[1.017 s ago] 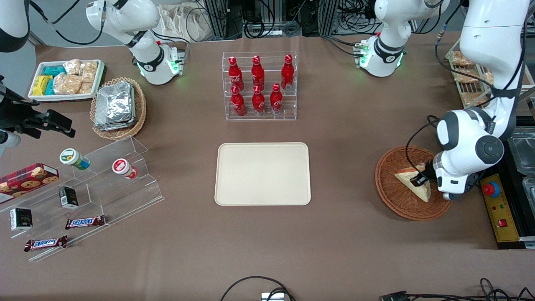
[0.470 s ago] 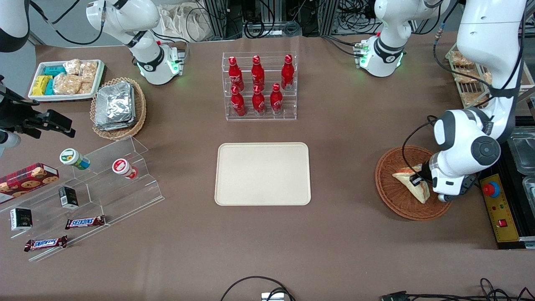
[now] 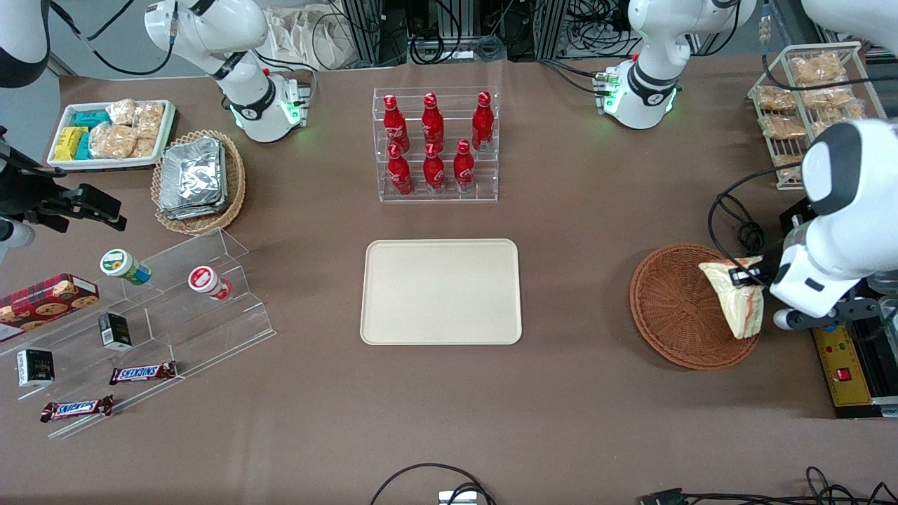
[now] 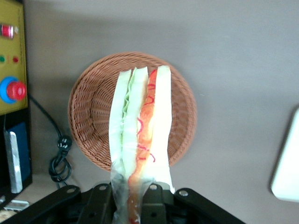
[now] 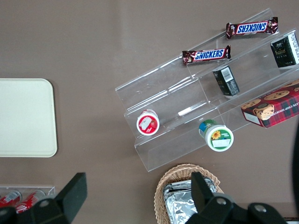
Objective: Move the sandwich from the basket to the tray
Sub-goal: 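Lift the sandwich out of the basket and carry it toward the tray, then lower the sandwich onto the cream tray near its edge, then open the left gripper to release the sandwich on the tray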
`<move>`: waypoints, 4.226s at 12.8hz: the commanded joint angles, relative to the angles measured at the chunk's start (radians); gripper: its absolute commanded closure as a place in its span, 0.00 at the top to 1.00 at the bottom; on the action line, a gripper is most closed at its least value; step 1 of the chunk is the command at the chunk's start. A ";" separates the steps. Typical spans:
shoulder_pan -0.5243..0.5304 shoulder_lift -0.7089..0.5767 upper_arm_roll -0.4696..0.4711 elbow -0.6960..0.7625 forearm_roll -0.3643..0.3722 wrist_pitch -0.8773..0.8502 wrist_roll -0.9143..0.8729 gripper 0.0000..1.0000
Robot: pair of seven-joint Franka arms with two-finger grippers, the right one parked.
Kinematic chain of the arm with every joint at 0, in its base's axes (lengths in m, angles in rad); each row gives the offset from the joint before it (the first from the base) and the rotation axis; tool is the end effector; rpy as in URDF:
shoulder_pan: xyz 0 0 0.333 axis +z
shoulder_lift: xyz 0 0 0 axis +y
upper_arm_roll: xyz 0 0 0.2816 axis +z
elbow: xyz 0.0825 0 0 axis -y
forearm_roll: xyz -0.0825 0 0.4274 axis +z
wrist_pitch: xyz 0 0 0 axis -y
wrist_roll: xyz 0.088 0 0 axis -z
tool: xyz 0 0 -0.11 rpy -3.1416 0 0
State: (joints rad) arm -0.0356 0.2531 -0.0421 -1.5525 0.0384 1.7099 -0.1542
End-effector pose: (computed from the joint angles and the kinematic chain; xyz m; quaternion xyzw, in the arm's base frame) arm 0.6608 -0.0456 0.4480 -0.9982 -0.0350 0.0458 0.0190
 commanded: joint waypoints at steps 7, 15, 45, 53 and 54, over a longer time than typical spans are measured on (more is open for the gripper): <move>-0.314 0.135 -0.111 0.183 -0.028 -0.075 -0.195 0.00; -0.477 0.391 -0.111 0.195 0.083 0.157 -0.378 0.00; -0.469 0.284 -0.009 0.114 -0.034 0.294 -0.248 1.00; -0.180 0.013 0.041 0.088 -0.040 -0.019 0.002 1.00; -0.149 -0.023 0.036 0.085 -0.040 -0.065 0.016 1.00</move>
State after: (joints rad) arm -0.2326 0.3208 0.0166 -1.4142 0.0078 1.7014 -0.1676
